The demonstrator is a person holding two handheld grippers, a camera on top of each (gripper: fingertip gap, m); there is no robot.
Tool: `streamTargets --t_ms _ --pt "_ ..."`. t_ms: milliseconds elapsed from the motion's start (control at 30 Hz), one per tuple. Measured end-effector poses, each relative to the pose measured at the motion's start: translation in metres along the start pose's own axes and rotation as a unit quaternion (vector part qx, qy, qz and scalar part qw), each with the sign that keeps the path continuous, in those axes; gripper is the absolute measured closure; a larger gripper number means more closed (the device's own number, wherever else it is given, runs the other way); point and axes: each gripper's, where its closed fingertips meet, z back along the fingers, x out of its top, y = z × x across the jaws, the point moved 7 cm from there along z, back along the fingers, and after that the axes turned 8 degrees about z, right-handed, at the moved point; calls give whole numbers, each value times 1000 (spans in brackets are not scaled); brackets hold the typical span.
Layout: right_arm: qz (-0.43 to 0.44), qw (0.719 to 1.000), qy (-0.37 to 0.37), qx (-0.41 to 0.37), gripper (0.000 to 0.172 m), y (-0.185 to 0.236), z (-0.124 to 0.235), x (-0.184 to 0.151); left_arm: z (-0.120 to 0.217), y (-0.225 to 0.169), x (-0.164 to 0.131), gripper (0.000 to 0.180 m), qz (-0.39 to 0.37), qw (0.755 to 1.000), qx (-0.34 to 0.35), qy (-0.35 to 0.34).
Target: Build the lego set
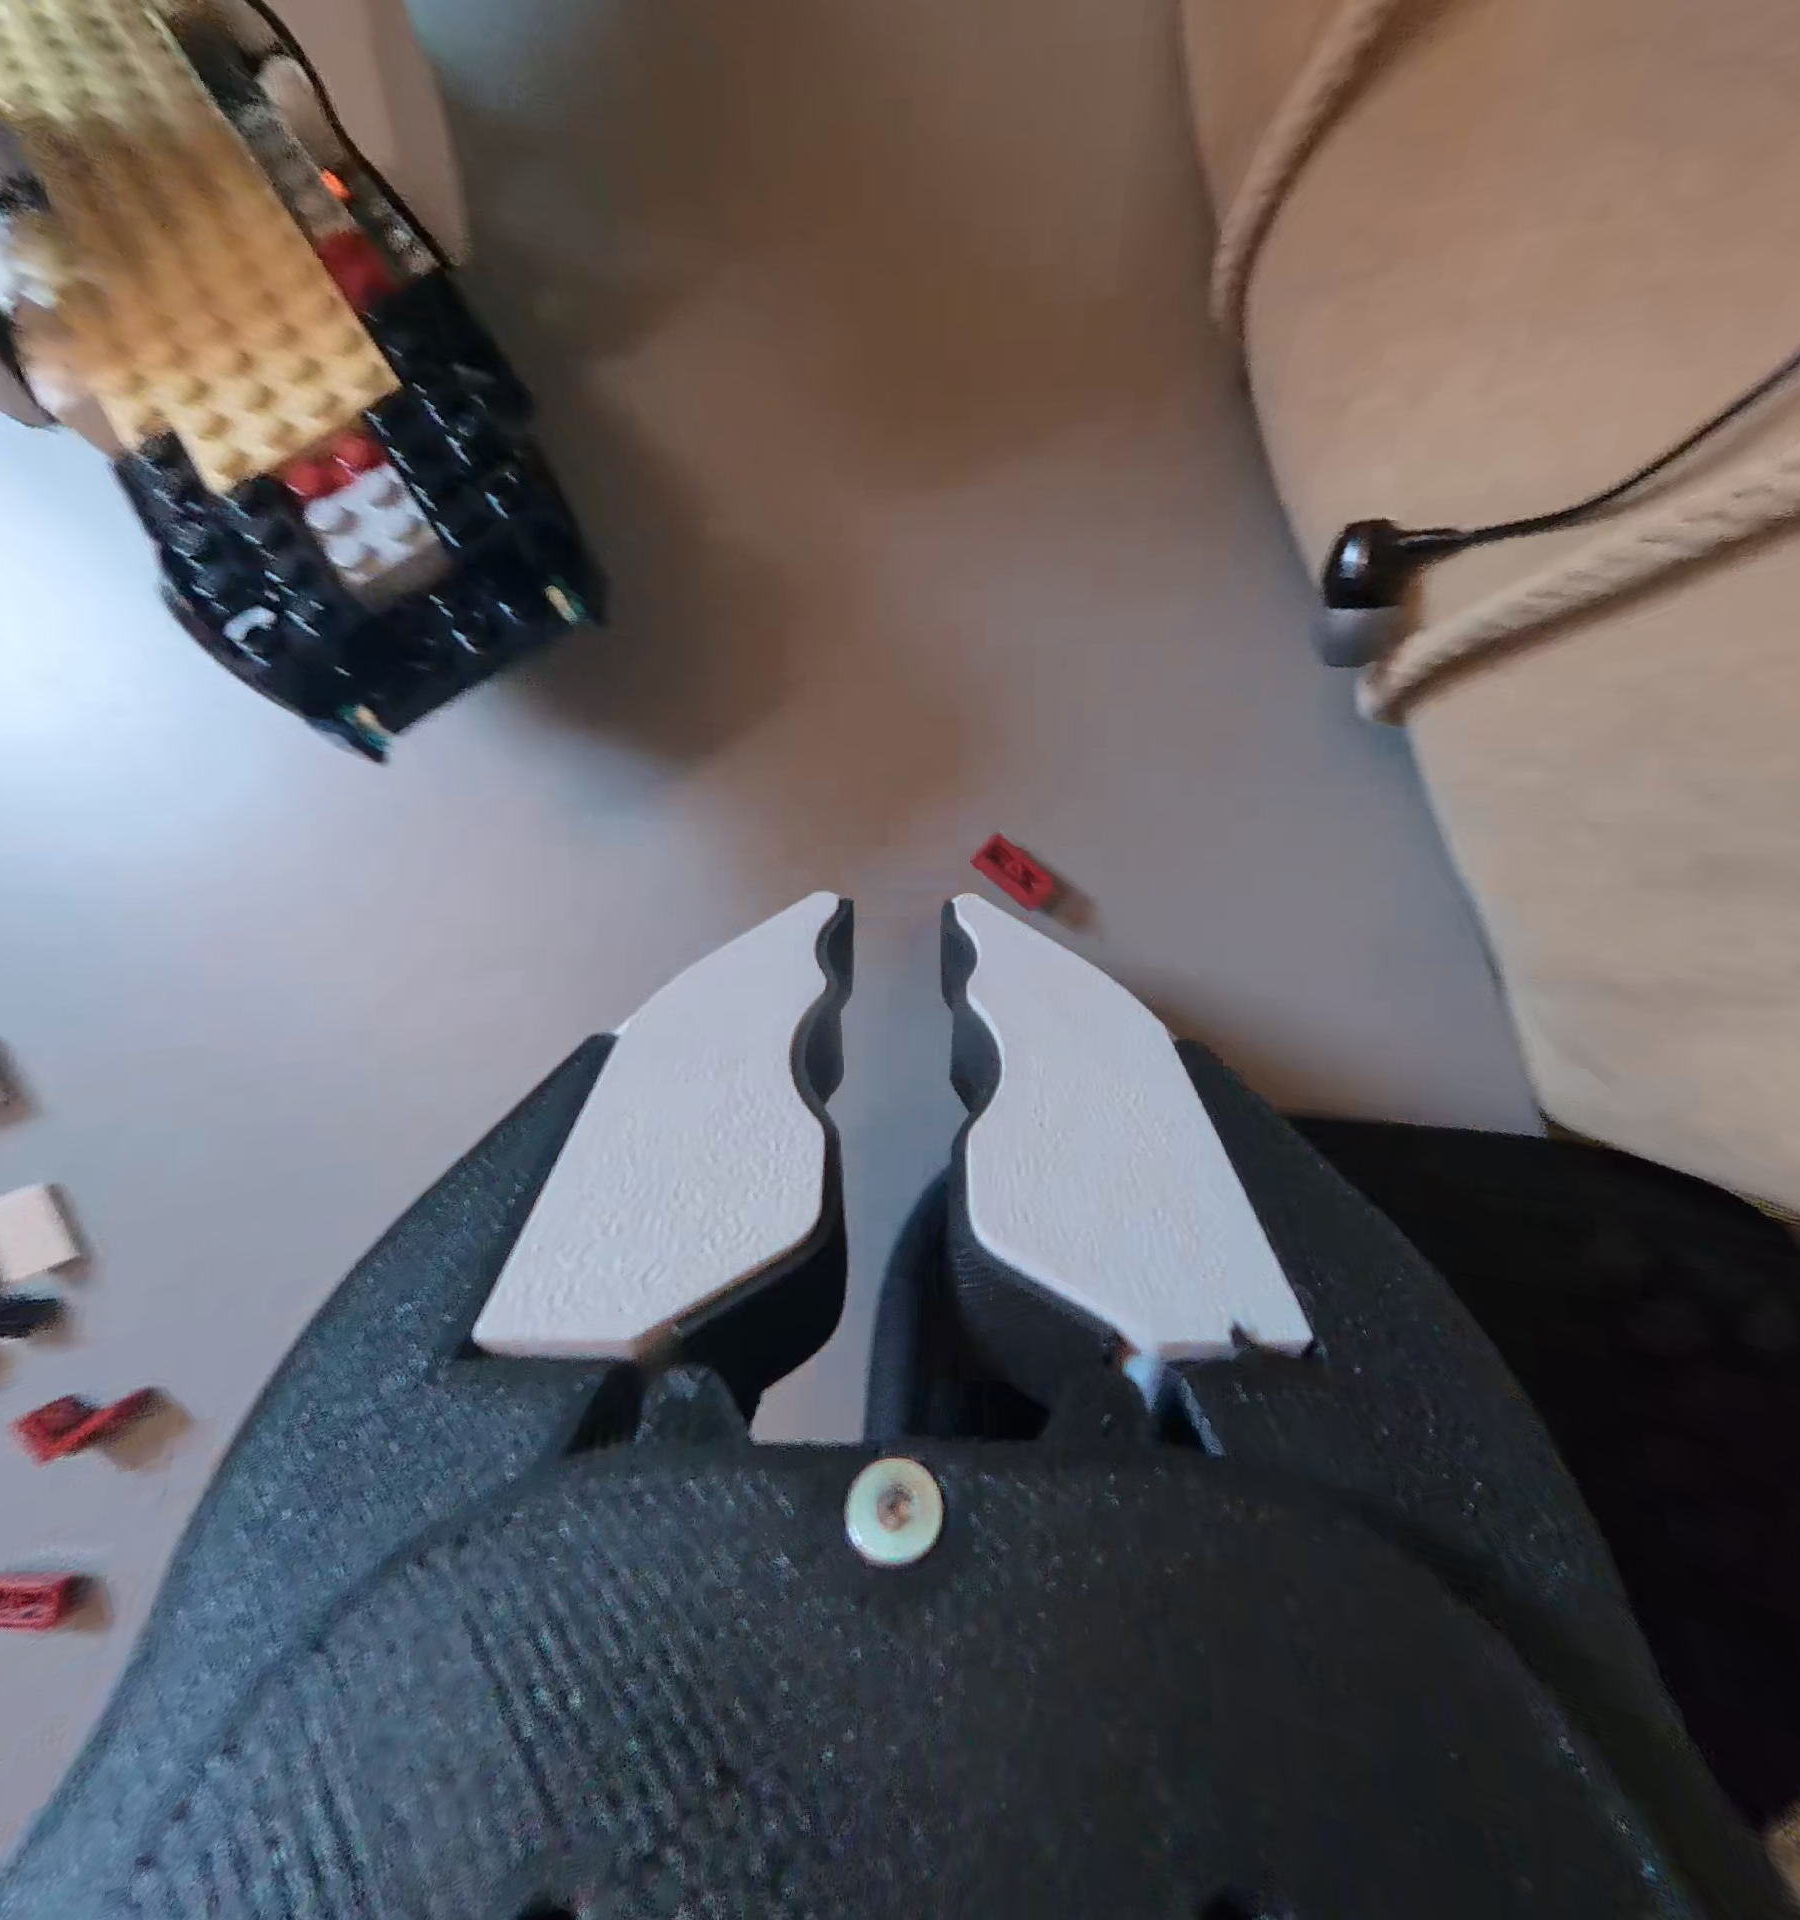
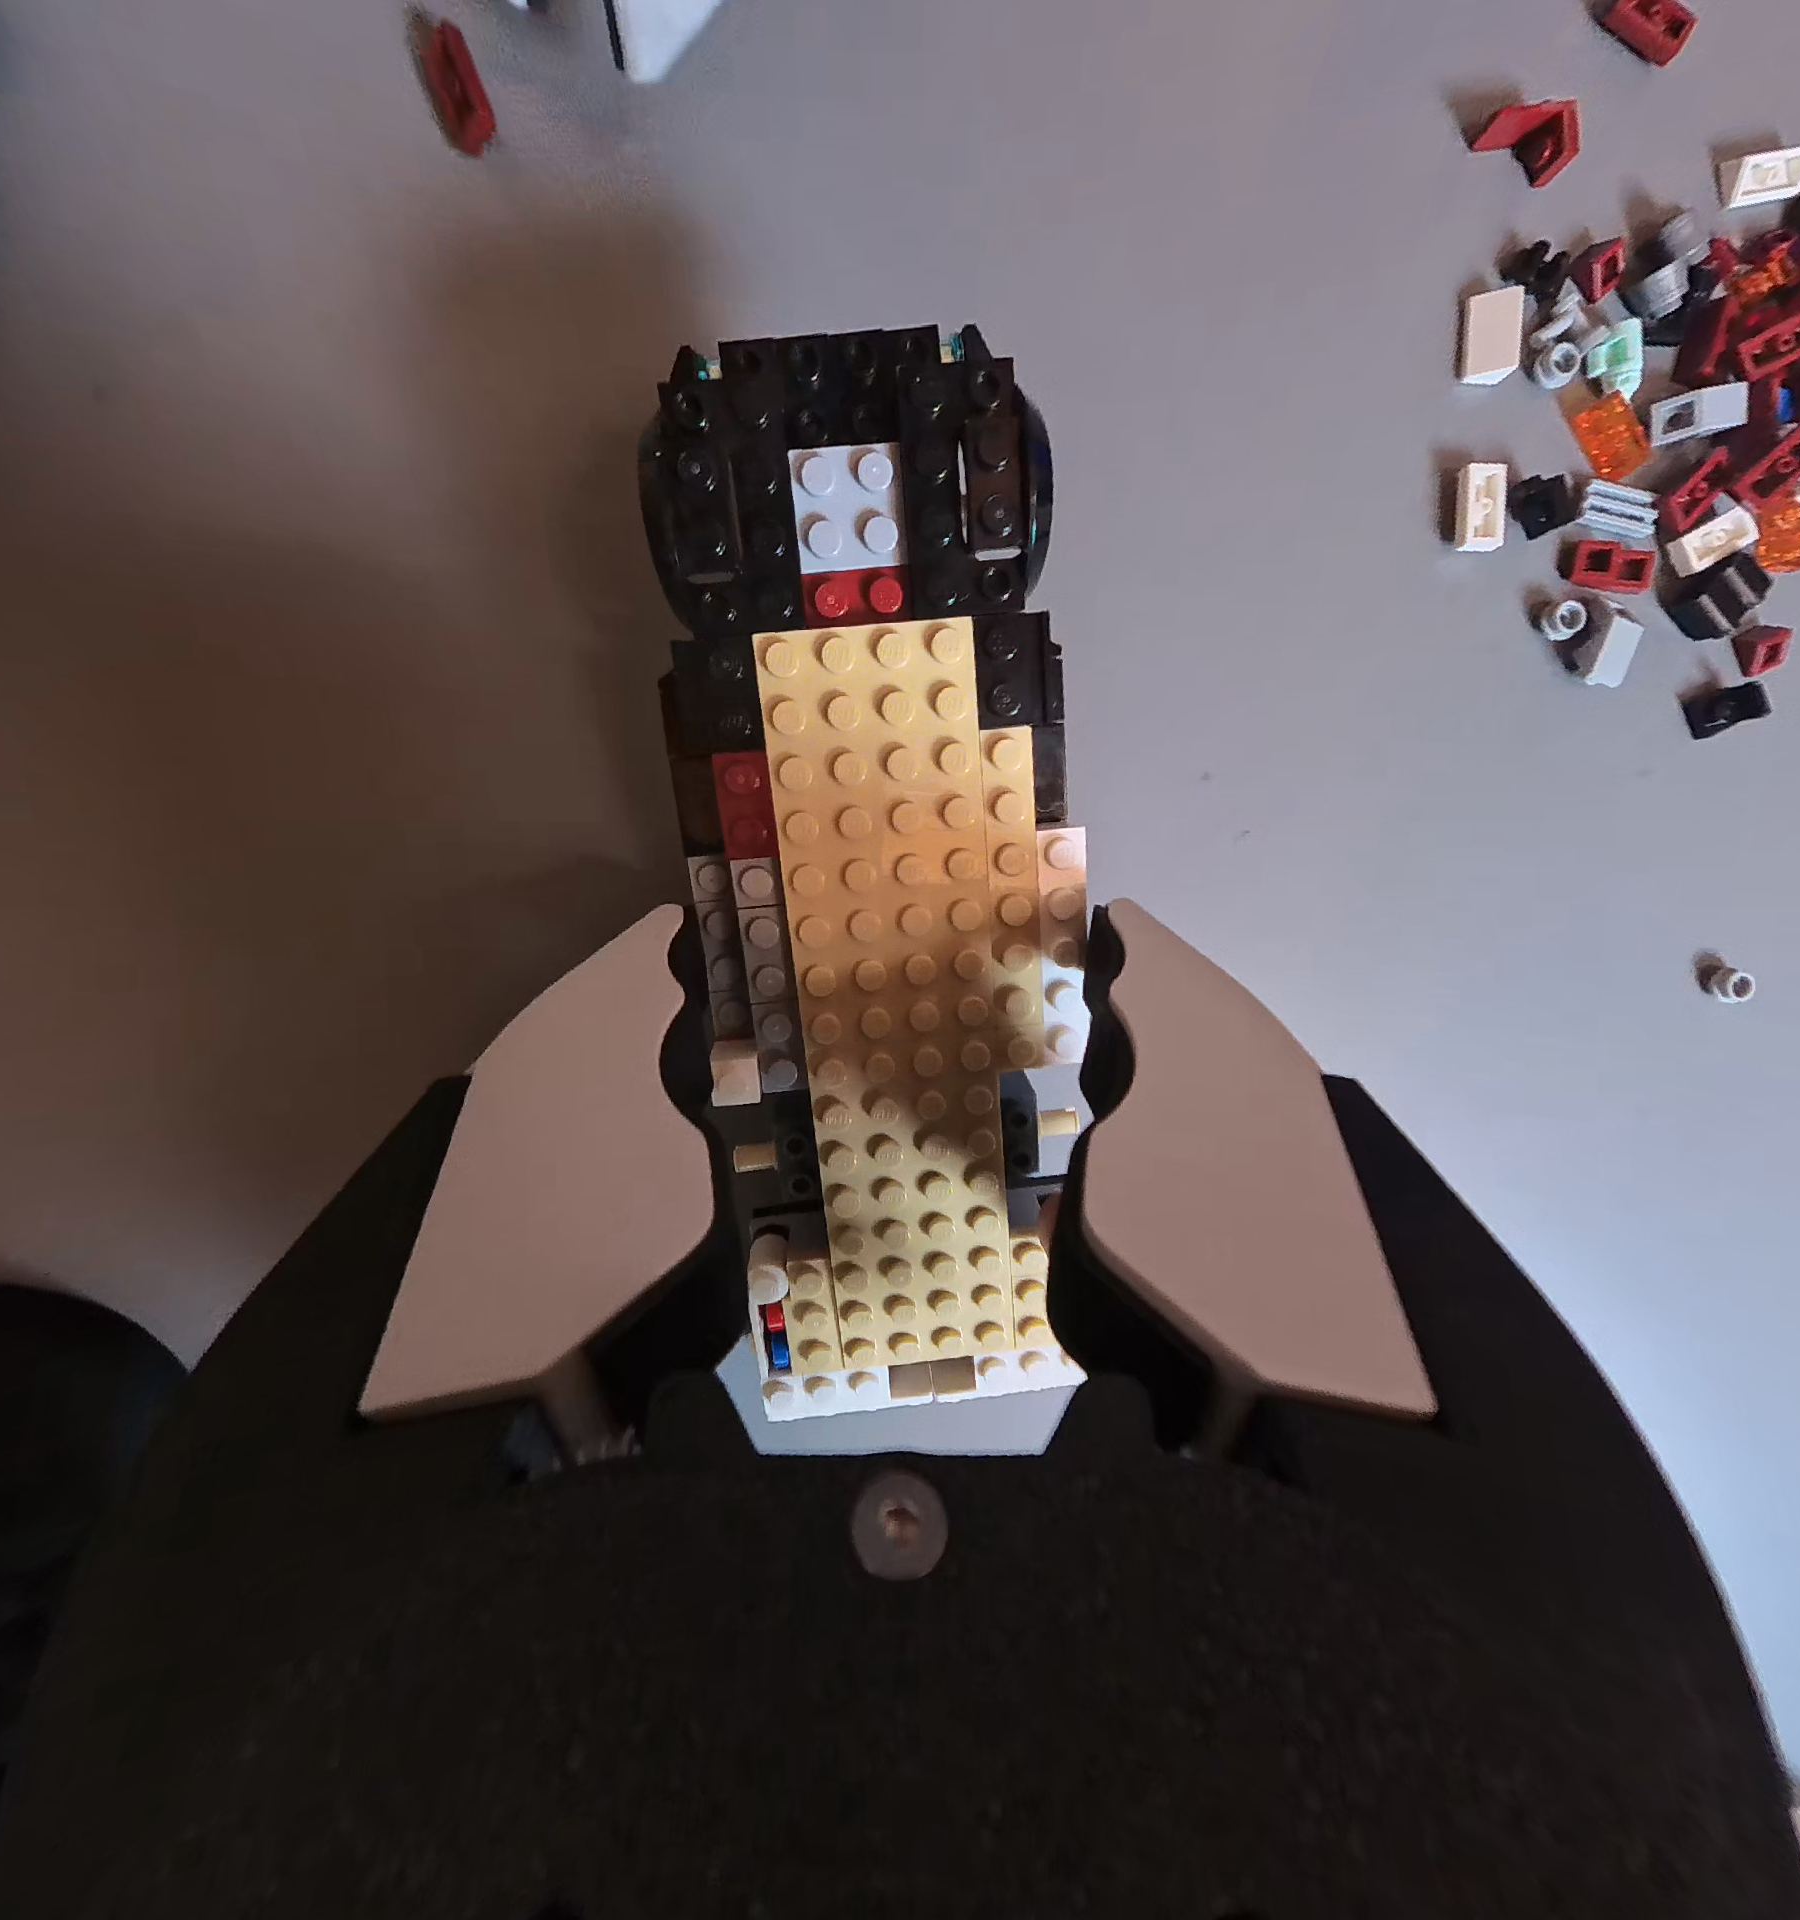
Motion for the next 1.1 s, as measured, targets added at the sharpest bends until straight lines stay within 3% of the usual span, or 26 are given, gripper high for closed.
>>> streamTargets --t_ms 100,233,467,667,933,1100 --pt "0 1000 4 1 101 1 0 0 -2 -13 -3 162 29 998 -49 16" --pt "0 1000 8 -1 101 1 0 0 -16 -23 -2 157 62 996 -48 41" --pt "7 1000 15 -7 101 1 -2 0 -24 -18 6 173 49 998 11 40" --pt "-5 1000 17 -25 101 -1 4 -6 -18 16 23 168 44 990 126 -52" --pt "-12 999 34 -32 101 0 7 -16 -20 27 13 165 71 986 142 -43" --pt "-15 999 38 -32 101 1 6 -17 -26 43 15 163 160 980 100 -54"
